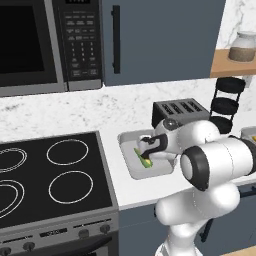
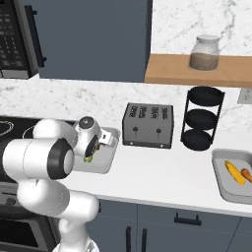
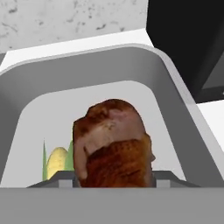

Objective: Place one corn and one chicken drumstick in each tupperware on the nearby counter, to pack two identical lunches.

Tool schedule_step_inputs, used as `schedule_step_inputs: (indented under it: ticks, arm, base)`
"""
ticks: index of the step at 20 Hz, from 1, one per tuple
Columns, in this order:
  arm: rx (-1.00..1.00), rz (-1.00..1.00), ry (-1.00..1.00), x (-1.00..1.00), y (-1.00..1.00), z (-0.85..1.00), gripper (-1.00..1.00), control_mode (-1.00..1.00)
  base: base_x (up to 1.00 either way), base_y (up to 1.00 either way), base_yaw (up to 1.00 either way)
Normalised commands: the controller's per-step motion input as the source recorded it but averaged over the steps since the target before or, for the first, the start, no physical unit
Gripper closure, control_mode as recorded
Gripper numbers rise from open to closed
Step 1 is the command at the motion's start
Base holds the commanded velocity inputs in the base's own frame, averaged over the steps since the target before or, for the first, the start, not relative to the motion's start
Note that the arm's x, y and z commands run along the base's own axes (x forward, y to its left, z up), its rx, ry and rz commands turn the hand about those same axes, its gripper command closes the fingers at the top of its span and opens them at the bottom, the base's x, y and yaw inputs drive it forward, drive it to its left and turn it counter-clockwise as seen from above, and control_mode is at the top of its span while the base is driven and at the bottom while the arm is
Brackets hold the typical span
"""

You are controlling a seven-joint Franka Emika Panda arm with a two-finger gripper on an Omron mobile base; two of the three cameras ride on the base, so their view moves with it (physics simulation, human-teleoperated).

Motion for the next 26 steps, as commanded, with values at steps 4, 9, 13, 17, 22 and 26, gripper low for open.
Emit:
schedule_step_inputs:
  ticks: [4,9,13,17,22,26]
  arm:
    - [0.0,0.0,-0.1,0.12,0.0,0.0,-1.0,-1.0]
    - [0.0,0.0,-0.09,-0.14,0.0,0.1,-1.0,-1.0]
    - [0.0,0.0,-0.07,-0.76,-0.01,0.73,-1.0,-1.0]
    - [0.0,-0.02,-0.06,-0.62,-0.19,1.0,-1.0,-1.0]
    - [0.0,-0.01,-0.01,-0.78,-0.26,1.0,-1.0,-1.0]
    - [0.0,0.0,-0.01,-1.0,-0.32,0.84,-1.0,-1.0]
  base:
    - [0.0,0.0,0.0]
    - [0.0,0.0,0.0]
    - [0.0,0.0,0.0]
    - [0.0,0.0,0.0]
    - [0.0,0.0,0.0]
    - [0.0,0.0,0.0]
